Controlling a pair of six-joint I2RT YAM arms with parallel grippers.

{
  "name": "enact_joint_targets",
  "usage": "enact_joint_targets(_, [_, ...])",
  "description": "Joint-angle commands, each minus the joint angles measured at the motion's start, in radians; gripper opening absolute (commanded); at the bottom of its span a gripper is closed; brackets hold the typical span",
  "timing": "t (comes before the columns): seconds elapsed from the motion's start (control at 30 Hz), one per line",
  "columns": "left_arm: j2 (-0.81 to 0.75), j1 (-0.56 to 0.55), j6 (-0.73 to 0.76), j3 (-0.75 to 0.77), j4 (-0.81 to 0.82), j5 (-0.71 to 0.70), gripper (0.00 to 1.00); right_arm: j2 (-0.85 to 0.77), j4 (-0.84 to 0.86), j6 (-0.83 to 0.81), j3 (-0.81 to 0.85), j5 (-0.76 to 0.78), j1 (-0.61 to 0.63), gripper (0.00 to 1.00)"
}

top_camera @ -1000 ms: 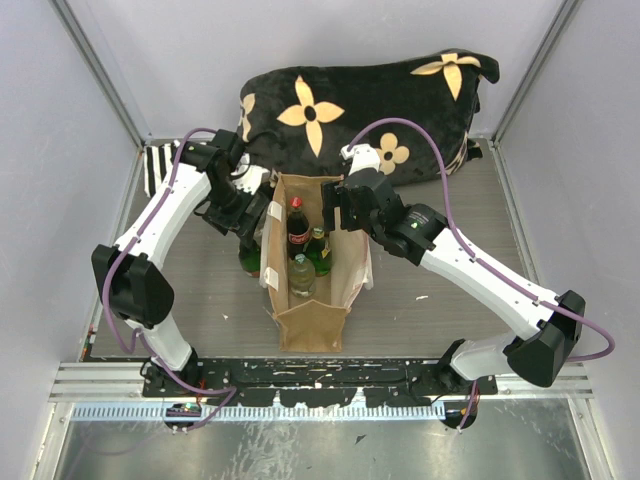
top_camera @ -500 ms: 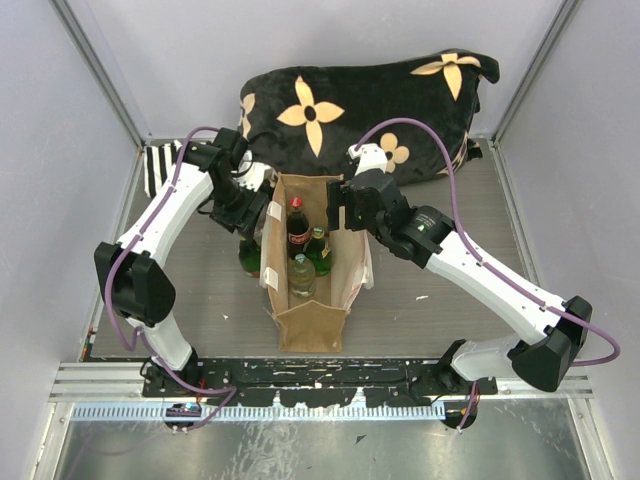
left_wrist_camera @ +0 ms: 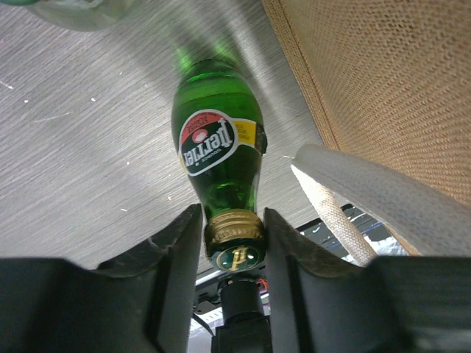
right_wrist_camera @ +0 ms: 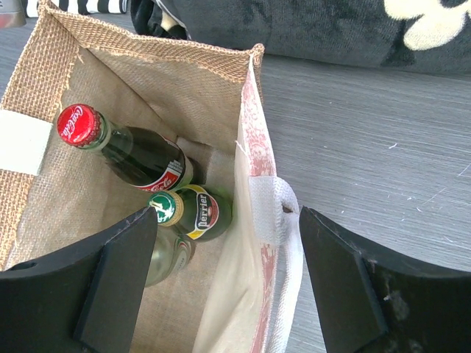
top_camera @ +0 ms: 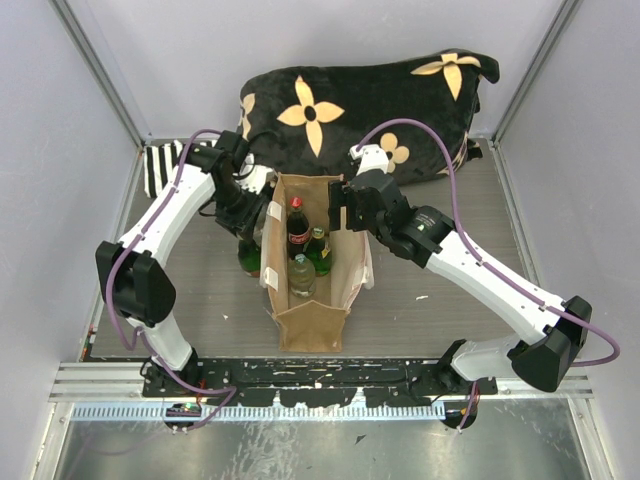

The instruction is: Place the beverage into the canvas bag

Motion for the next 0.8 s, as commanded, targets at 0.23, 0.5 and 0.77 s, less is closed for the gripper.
enact_joint_targets(0.23, [-0.015, 0.001, 0.013, 0.052, -0.035, -0.015, 0.0, -0.038, 0.022, 0.016, -0.002, 0.023, -0.009, 0.83])
enact_joint_targets(0.5, [-0.036, 0.025, 0.011, 0.261, -0.111, 0.008, 0.0, -0.046, 0.011, 0.001, -0.023, 0.024, -0.018, 1.0])
enact_joint_targets(0.77, [-0.002, 0.024, -0.005, 0.554, -0.17, 0.091, 0.0, -0.062, -0.018, 0.024, -0.025, 0.087, -0.03, 1.0])
